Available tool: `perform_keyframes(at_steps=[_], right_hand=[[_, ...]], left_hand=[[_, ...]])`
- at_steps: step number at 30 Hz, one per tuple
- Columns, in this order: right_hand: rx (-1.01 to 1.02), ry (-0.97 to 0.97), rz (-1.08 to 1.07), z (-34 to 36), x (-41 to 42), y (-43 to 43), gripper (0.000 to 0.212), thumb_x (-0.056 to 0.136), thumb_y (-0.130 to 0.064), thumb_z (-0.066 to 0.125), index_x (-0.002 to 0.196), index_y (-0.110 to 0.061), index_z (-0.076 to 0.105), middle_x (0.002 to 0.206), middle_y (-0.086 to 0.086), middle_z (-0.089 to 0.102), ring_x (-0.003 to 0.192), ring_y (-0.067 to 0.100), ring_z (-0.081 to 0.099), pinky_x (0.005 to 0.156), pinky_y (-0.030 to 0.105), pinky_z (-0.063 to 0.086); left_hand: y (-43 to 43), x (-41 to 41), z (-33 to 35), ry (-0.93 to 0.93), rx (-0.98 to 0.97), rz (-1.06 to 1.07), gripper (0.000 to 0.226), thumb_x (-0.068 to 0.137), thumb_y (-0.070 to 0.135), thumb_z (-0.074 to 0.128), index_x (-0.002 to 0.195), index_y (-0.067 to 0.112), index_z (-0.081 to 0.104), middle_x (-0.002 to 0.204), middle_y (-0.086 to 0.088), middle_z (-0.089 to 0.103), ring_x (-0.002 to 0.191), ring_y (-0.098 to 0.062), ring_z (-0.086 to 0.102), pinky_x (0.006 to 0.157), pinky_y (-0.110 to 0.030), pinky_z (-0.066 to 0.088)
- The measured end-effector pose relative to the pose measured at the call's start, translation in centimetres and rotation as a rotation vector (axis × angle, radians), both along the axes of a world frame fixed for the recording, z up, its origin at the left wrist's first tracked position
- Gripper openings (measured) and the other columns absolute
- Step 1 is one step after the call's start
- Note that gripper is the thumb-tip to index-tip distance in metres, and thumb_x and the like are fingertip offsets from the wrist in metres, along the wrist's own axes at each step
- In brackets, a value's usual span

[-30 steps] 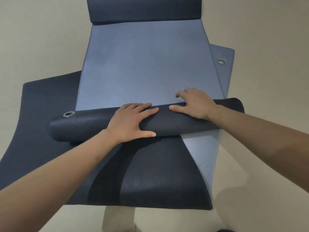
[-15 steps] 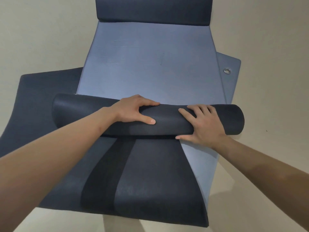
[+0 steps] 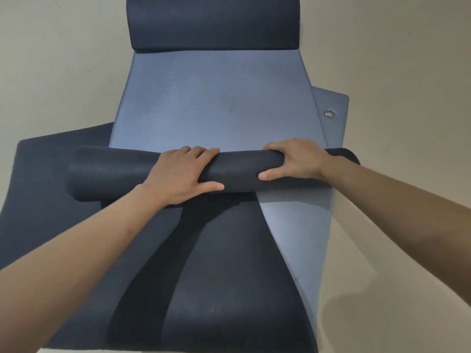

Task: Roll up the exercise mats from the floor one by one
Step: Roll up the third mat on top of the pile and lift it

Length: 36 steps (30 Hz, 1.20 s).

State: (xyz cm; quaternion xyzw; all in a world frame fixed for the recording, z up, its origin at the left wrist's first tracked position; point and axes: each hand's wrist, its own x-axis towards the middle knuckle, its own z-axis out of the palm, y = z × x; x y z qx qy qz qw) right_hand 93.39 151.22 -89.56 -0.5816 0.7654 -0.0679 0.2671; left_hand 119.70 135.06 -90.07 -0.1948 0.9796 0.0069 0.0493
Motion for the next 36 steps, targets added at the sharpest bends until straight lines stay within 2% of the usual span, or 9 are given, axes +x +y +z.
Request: perform_keyframes(at_steps=[3, 12, 17, 20, 23, 27, 30, 33, 36], right_hand=[[0.032, -0.048, -0.012, 1.8, 0.1, -0.8, 0.052, 0.074, -0.080, 0.066, 0.110, -0.042, 0.063, 0.097, -0.020, 0.067, 0.093, 0.010, 0.063, 0.081, 0.033, 0.048], [0.305, -0.500, -0.056, 4.2, 3.0, 2.4, 0.044, 0.082, -0.066, 0.069, 0.103, -0.028, 0.076, 0.095, -0.007, 0.078, 0.086, 0.013, 0.076, 0.083, 0.033, 0.059], [0.171, -0.118, -0.054, 2.3, 4.4, 4.0, 0.072, 0.074, -0.089, 0.052, 0.123, -0.038, 0.063, 0.114, -0.014, 0.066, 0.105, 0.013, 0.064, 0.096, 0.039, 0.051], [-0.160, 0.194, 0.037, 1.6, 5.5, 5.1, 0.077, 0.086, -0.083, 0.040, 0.141, -0.031, 0.052, 0.127, -0.003, 0.060, 0.114, 0.022, 0.055, 0.098, 0.042, 0.044], [-0.363, 0.330, 0.120, 0.6, 7.7, 6.6, 0.075, 0.089, -0.075, 0.044, 0.143, -0.023, 0.052, 0.131, 0.004, 0.059, 0.115, 0.028, 0.054, 0.099, 0.045, 0.041], [-0.274, 0.533, 0.147, -1.7, 9.8, 8.5, 0.094, 0.085, -0.084, 0.040, 0.155, -0.021, 0.038, 0.157, 0.016, 0.042, 0.142, 0.040, 0.039, 0.116, 0.060, 0.028], [-0.190, 0.575, 0.131, -2.6, 9.6, 8.2, 0.109, 0.078, -0.092, 0.036, 0.160, -0.021, 0.027, 0.162, 0.017, 0.032, 0.148, 0.042, 0.030, 0.118, 0.066, 0.019], [-0.157, 0.539, 0.134, -2.7, 8.0, 6.5, 0.114, 0.074, -0.096, 0.036, 0.159, -0.022, 0.028, 0.159, 0.013, 0.037, 0.145, 0.038, 0.036, 0.116, 0.064, 0.023], [-0.125, 0.465, 0.130, -2.5, 5.9, 4.3, 0.112, 0.072, -0.097, 0.035, 0.159, -0.026, 0.028, 0.157, 0.004, 0.040, 0.141, 0.030, 0.040, 0.116, 0.055, 0.027]], left_hand=[[-0.5, -0.5, 1.7, -0.086, 0.031, -0.015, 0.088, 0.085, 0.085, 0.027, 0.152, 0.028, 0.036, 0.126, 0.003, 0.063, 0.110, -0.024, 0.062, 0.076, -0.038, 0.042], [-0.5, 1.9, 4.3, -0.277, 0.597, 0.044, 0.085, 0.067, 0.096, 0.035, 0.131, 0.046, 0.056, 0.113, 0.021, 0.068, 0.102, -0.008, 0.063, 0.091, -0.034, 0.047], [0.1, 2.0, 2.4, -0.257, 0.625, 0.068, 0.088, 0.066, 0.097, 0.036, 0.136, 0.047, 0.054, 0.116, 0.022, 0.067, 0.104, -0.008, 0.062, 0.089, -0.032, 0.045], [-0.7, 1.3, 2.3, -0.252, 0.684, 0.111, 0.087, 0.066, 0.096, 0.041, 0.137, 0.048, 0.054, 0.120, 0.023, 0.065, 0.109, -0.008, 0.061, 0.091, -0.032, 0.043], [-1.4, 0.8, 1.9, -0.252, 0.698, 0.132, 0.084, 0.068, 0.095, 0.043, 0.138, 0.050, 0.053, 0.127, 0.023, 0.064, 0.115, -0.009, 0.059, 0.098, -0.036, 0.043], [-2.4, -0.1, 2.1, -0.262, 0.605, 0.144, 0.089, 0.066, 0.097, 0.035, 0.140, 0.052, 0.053, 0.140, 0.023, 0.055, 0.129, -0.010, 0.052, 0.105, -0.040, 0.039], [-2.4, -0.7, 1.8, -0.286, 0.439, 0.129, 0.073, 0.085, 0.088, 0.037, 0.147, 0.052, 0.046, 0.155, 0.016, 0.045, 0.139, -0.016, 0.045, 0.106, -0.042, 0.039], [-0.8, -0.2, 1.6, -0.078, 0.201, 0.105, 0.059, 0.099, 0.069, 0.031, 0.148, 0.042, 0.049, 0.153, 0.008, 0.050, 0.134, -0.024, 0.050, 0.103, -0.043, 0.041], [1.9, 1.7, 0.9, 0.162, 0.141, 0.063, 0.064, 0.096, 0.068, 0.036, 0.145, 0.031, 0.055, 0.146, 0.005, 0.057, 0.130, -0.025, 0.052, 0.106, -0.044, 0.039]])
